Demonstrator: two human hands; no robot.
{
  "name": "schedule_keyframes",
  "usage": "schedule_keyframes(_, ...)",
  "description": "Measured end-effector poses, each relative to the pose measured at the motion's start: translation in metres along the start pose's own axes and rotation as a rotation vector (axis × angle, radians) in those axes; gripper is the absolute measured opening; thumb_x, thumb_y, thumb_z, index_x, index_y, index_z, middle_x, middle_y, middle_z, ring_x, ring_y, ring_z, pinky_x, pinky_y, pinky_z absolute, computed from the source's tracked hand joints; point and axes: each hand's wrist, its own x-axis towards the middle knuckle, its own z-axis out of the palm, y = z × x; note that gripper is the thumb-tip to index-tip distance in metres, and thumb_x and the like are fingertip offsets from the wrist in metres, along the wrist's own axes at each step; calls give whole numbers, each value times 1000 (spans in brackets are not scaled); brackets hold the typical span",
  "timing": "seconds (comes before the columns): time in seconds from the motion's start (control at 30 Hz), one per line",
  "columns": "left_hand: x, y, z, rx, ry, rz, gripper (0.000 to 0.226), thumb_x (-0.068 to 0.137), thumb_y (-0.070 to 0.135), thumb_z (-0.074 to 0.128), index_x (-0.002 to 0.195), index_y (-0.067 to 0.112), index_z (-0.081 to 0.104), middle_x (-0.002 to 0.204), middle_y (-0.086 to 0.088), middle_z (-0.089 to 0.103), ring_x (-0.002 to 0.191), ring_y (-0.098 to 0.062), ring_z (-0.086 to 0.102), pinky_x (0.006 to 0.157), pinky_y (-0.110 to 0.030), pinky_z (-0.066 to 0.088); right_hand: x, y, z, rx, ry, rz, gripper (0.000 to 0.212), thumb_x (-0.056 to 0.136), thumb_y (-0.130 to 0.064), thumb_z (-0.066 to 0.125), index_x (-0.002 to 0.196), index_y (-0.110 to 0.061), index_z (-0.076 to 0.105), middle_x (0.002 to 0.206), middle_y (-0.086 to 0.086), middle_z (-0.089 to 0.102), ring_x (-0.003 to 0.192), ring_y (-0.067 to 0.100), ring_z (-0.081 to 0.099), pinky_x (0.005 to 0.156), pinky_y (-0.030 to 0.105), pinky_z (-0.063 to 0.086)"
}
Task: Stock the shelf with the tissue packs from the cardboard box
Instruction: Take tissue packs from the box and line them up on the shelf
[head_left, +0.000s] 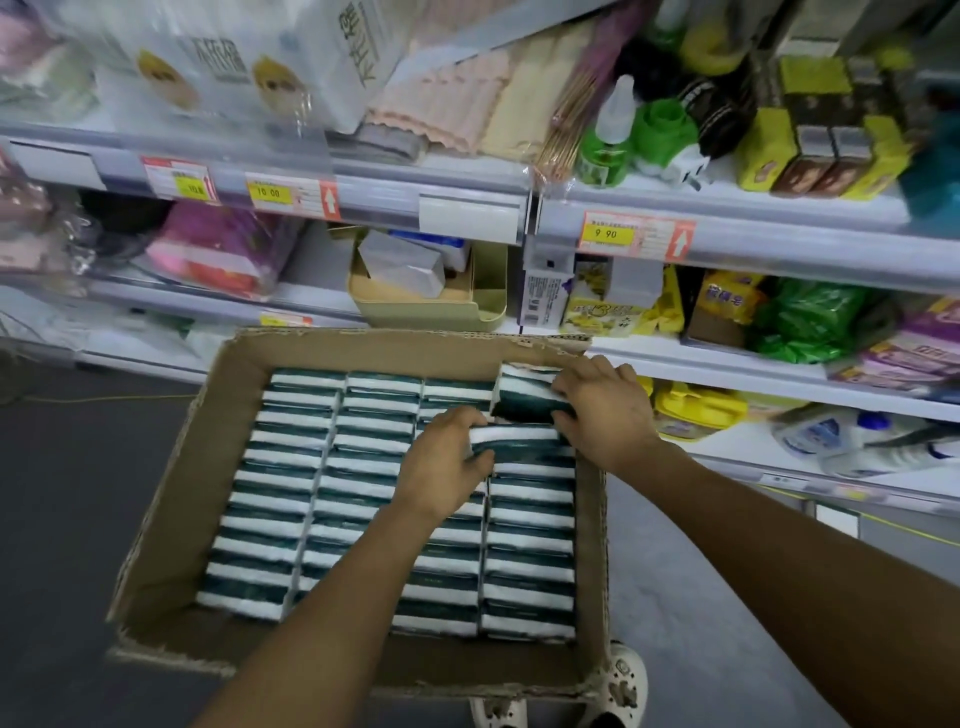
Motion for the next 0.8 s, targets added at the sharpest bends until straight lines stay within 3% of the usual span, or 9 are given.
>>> schedule_keyframes(0.1, -18, 7, -28, -121, 54, -28, 30, 97, 26, 58, 123, 16, 46, 71, 3, 48, 64, -11, 49, 55, -27, 34, -25, 0, -35, 237, 119, 114, 29, 95, -30, 52, 122, -22, 51, 115, 5, 62, 104, 27, 55, 84, 35, 37)
schedule_keyframes(0.23, -38, 36, -70, -220, 160, 27, 38, 98, 28, 56, 133, 26, 40, 76, 10, 47, 71, -6, 49, 59, -16, 35, -57, 5, -81, 387, 239, 138, 28, 98, -29, 50, 125, -24, 45, 113, 4, 62, 99, 26, 57, 65, 33, 38)
schedule_keyframes(0.33, -54, 64, -97, -292, 207, 117, 33, 99, 25, 56, 131, 29, 51, 86, 12, 52, 83, -8, 53, 66, -7, 40, -83, 14, -116, 447, 322, 115, 37, 98, -28, 51, 133, -28, 42, 121, 2, 61, 103, 26, 58, 66, 33, 39)
schedule_keyframes(0.37, -58, 73, -105, -322, 211, 136, 29, 99, 26, 55, 127, 31, 54, 97, 10, 58, 92, -10, 57, 72, -11, 46, -93, 18, -129, 465, 351, 99, 40, 98, -27, 51, 136, -29, 40, 124, 2, 60, 105, 26, 57, 68, 34, 42)
schedule_keyframes(0.43, -64, 92, -117, -383, 210, 156, 24, 98, 29, 56, 121, 35, 57, 111, 7, 63, 101, -12, 61, 84, -31, 55, -115, 29, -156, 496, 416, 68, 44, 97, -24, 52, 139, -30, 40, 129, 1, 58, 108, 26, 57, 75, 38, 48)
schedule_keyframes(0.53, -70, 134, -133, -418, 247, 189, 22, 94, 29, 63, 110, 43, 60, 95, -1, 64, 87, -17, 62, 79, -47, 56, -148, 53, -195, 534, 529, 55, 41, 97, -21, 53, 137, -26, 46, 128, 1, 58, 108, 24, 57, 83, 39, 50)
schedule_keyframes(0.6, -69, 169, -142, -434, 285, 229, 23, 89, 28, 70, 105, 43, 63, 96, -4, 68, 90, -21, 64, 80, -40, 56, -167, 75, -220, 551, 608, 65, 37, 97, -20, 55, 133, -23, 51, 126, 1, 58, 108, 22, 57, 86, 37, 49)
schedule_keyframes(0.7, -67, 230, -151, -413, 304, 307, 21, 87, 28, 72, 103, 38, 66, 102, 7, 69, 94, -8, 61, 76, -18, 48, -192, 114, -255, 595, 725, 104, 33, 95, -17, 58, 128, -22, 57, 123, -1, 59, 107, 19, 57, 89, 36, 50)
schedule_keyframes(0.8, -60, 296, -151, -429, 321, 380, 19, 86, 29, 72, 103, 37, 68, 108, 9, 67, 103, -10, 60, 81, -28, 53, -218, 163, -289, 607, 822, 108, 31, 94, -16, 60, 125, -22, 59, 121, -3, 60, 108, 16, 57, 90, 33, 49)
